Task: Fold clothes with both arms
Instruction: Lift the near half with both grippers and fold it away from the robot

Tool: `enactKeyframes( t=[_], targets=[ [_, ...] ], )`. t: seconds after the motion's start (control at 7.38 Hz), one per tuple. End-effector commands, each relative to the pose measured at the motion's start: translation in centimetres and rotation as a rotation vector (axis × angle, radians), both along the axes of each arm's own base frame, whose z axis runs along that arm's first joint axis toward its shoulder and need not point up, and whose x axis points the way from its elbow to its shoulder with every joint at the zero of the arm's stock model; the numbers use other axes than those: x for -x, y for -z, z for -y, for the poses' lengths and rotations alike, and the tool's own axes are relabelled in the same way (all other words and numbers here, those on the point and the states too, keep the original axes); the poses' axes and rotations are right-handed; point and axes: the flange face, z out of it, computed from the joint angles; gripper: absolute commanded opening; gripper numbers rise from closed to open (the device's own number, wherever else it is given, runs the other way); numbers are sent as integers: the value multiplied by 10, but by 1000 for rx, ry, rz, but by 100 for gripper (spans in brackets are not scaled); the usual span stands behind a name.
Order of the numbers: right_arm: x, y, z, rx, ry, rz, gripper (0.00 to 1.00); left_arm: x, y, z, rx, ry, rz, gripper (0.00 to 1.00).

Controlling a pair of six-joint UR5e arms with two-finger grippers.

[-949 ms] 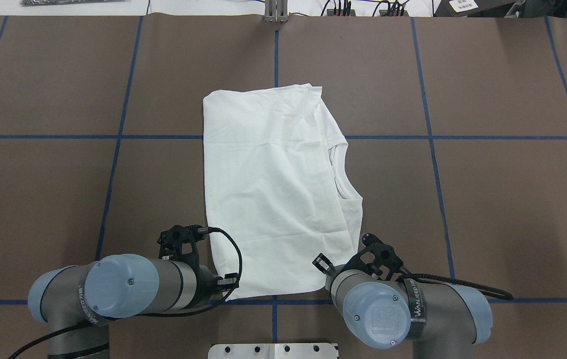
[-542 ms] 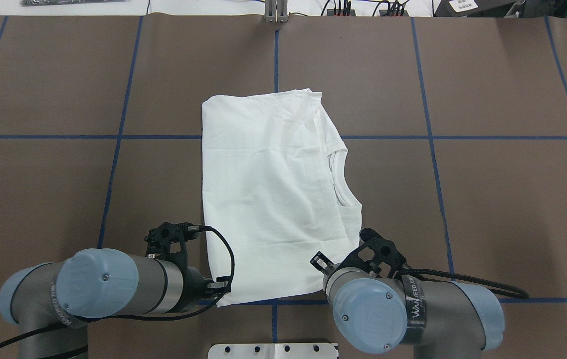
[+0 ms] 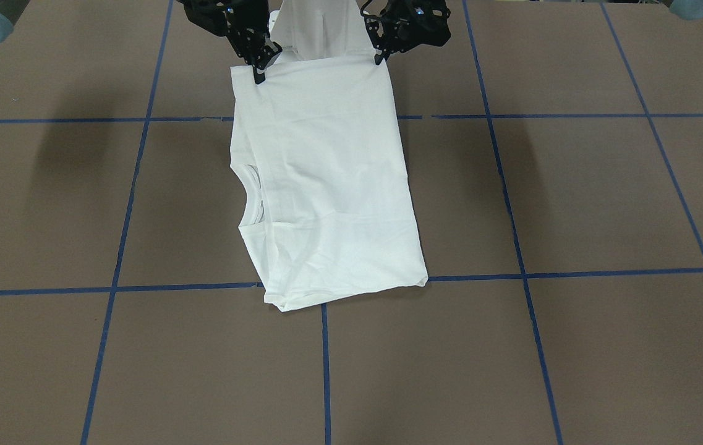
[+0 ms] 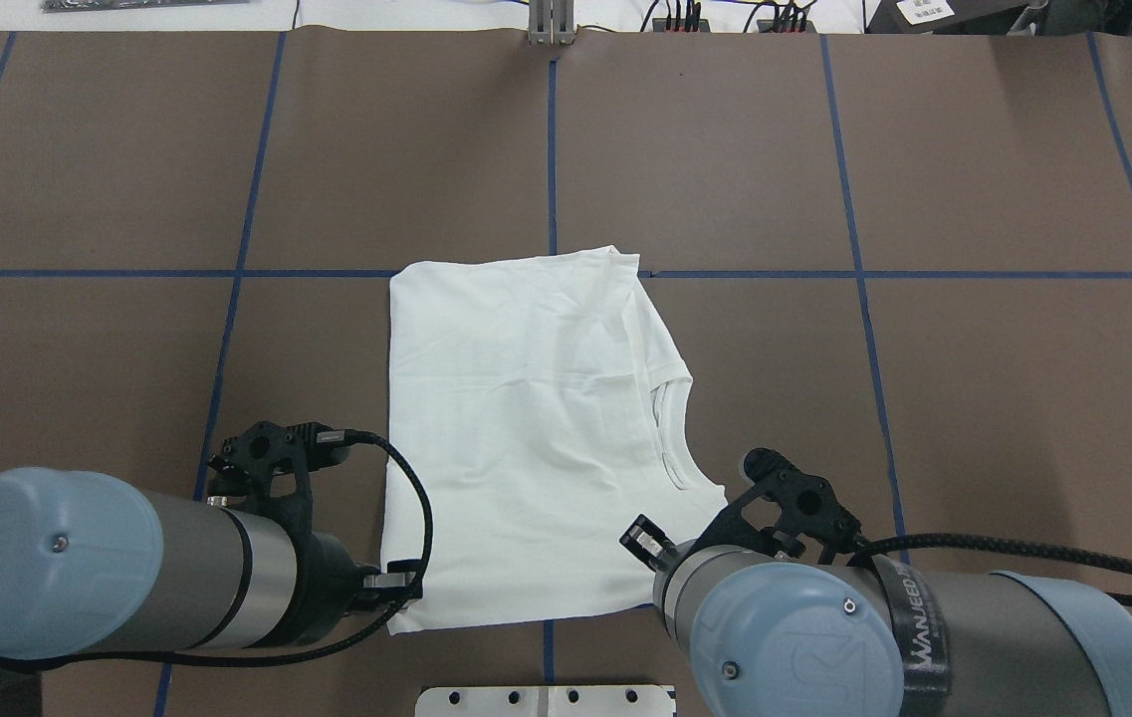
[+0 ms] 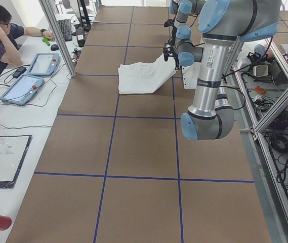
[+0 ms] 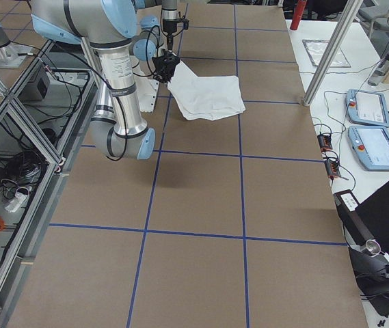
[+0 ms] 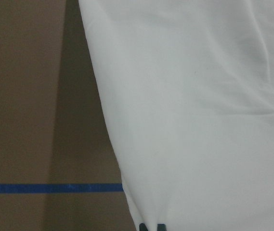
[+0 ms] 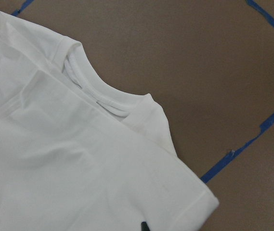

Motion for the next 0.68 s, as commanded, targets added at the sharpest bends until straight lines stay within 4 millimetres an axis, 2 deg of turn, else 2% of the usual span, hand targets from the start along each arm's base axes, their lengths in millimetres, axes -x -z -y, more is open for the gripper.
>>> enactKeyframes(
  t=[0.0, 0.14, 0.27, 0.41, 0.54],
  targets=[
    [8, 4, 52, -103, 7, -50, 0, -1, 2, 69, -69, 85, 54, 0],
    [13, 18, 85, -124, -23, -54, 0, 12, 5, 104, -113, 128, 69, 0],
    [23, 28, 113, -154, -24, -80, 0, 21, 0, 133, -133, 158, 94, 0],
    [35, 26, 144, -182, -40, -75, 0, 20, -6, 163, -159, 175, 131, 0],
    [55, 11, 174, -206, -56, -62, 0, 11, -12, 190, -168, 182, 166, 0]
  ],
)
